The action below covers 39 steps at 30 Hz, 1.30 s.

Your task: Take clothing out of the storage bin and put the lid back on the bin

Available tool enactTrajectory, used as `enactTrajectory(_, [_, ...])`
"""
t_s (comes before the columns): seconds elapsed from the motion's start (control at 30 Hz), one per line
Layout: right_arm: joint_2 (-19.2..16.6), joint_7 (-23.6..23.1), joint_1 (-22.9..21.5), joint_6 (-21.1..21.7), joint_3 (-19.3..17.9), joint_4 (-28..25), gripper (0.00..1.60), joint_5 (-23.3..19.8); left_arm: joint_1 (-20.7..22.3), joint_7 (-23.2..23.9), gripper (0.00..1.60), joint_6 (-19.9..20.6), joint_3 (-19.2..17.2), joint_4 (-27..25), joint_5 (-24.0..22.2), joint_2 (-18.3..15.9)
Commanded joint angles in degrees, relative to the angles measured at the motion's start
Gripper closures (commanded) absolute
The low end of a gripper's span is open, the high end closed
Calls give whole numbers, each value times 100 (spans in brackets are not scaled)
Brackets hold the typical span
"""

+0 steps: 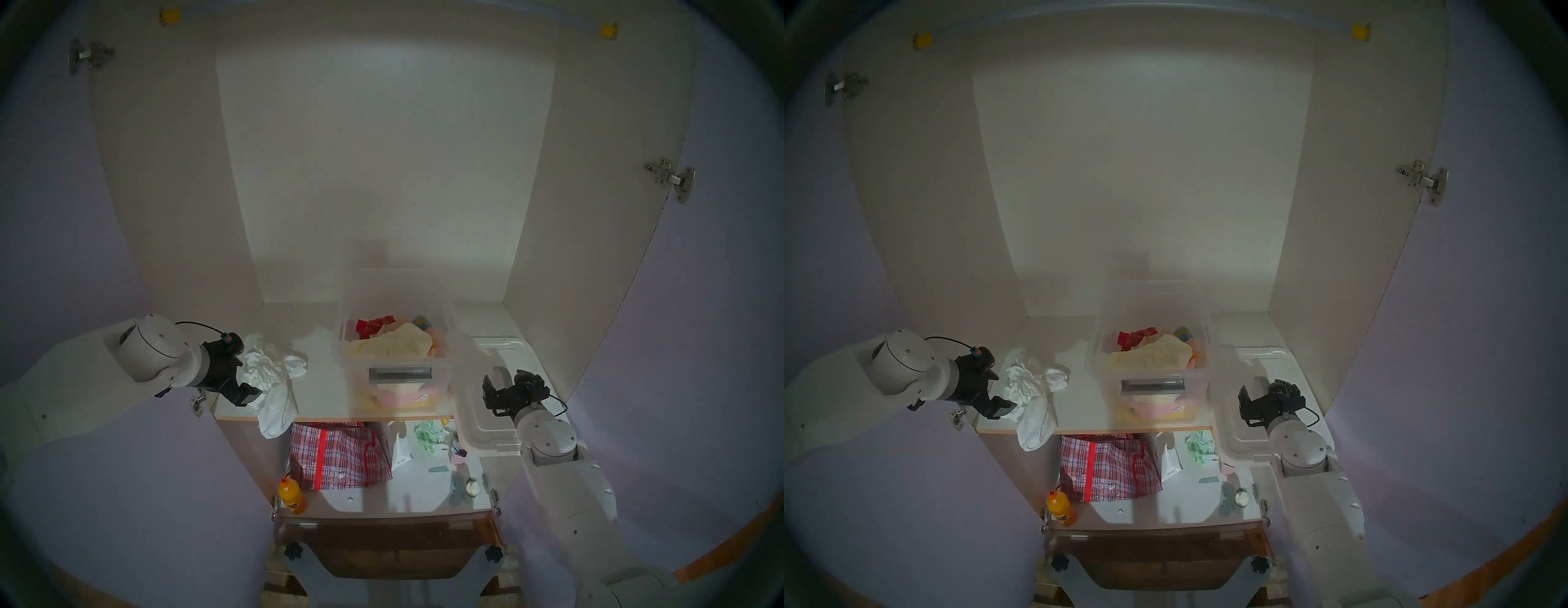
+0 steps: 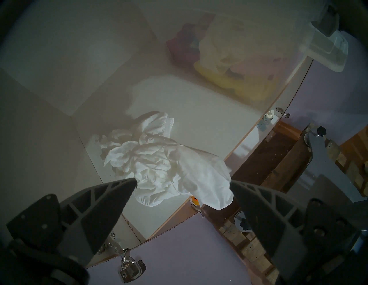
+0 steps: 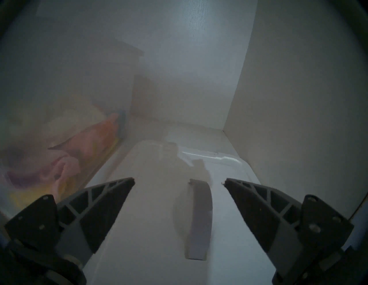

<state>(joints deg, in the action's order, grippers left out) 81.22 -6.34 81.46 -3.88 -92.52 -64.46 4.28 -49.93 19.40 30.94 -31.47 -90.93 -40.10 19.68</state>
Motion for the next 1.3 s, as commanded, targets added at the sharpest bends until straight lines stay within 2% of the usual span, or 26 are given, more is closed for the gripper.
enactTrajectory(0.0, [-204, -282, -356, -272, -38, 218, 0, -96, 141, 36, 0, -49, -115, -51, -4, -25])
enactTrajectory(0.07, [-254, -392, -445, -305, -56, 333, 0, -134, 141, 34, 0, -48, -114, -51, -5, -25])
enactTrajectory(0.17, [-186, -175, -606, -577, -86, 553, 0, -59, 141, 31, 0, -47, -114, -51, -5, -25])
enactTrajectory(0.23, [-127, -34, -706, -531, -105, 713, 0, -49, 142, 35, 0, -49, -113, -51, -5, -26])
enactTrajectory(0.3, [-88, 125, -750, -678, -73, 859, 0, 50, 144, 40, 0, -52, -112, -51, -5, -27])
enactTrajectory(0.37, [-46, 180, -750, -555, -52, 914, 0, 61, 146, 44, 0, -54, -112, -51, -4, -27])
enactTrajectory(0.47, [27, 355, -782, -672, -9, 1124, 0, 126, 146, 46, 0, -54, -112, -50, -3, -27])
enactTrajectory(0.5, [70, 548, -740, -584, -20, 1052, 0, 194, 146, 46, 0, -54, -112, -50, -3, -27])
enactTrajectory(0.6, [85, 734, -760, -375, 26, 1058, 0, 329, 146, 45, 0, -54, -112, -50, -3, -27])
enactTrajectory(0.63, [83, 662, -844, -299, 37, 1188, 0, 293, 146, 46, 0, -54, -111, -50, -3, -27])
enactTrajectory(0.8, [91, 578, -1141, -522, 61, 1719, 0, 244, 147, 45, 0, -54, -111, -50, -4, -27])
enactTrajectory(0.83, [100, 587, -1267, -440, 84, 1892, 0, 279, 146, 45, 0, -54, -111, -50, -4, -27])
enactTrajectory(0.97, [148, 674, -1685, -692, 117, 2632, 0, 300, 146, 42, 0, -53, -110, -50, -5, -26])
enactTrajectory(1.17, [156, 742, -2017, -1091, 155, 3278, 0, 335, 146, 39, 0, -52, -110, -50, -6, -26])
enactTrajectory(1.2, [159, 797, -2059, -1123, 165, 3366, 16, 356, 146, 40, 0, -53, -110, -49, -5, -26])
enactTrajectory(1.27, [168, 893, -2136, -1266, 163, 3537, 84, 373, 146, 39, 0, -53, -109, -50, -6, -26])
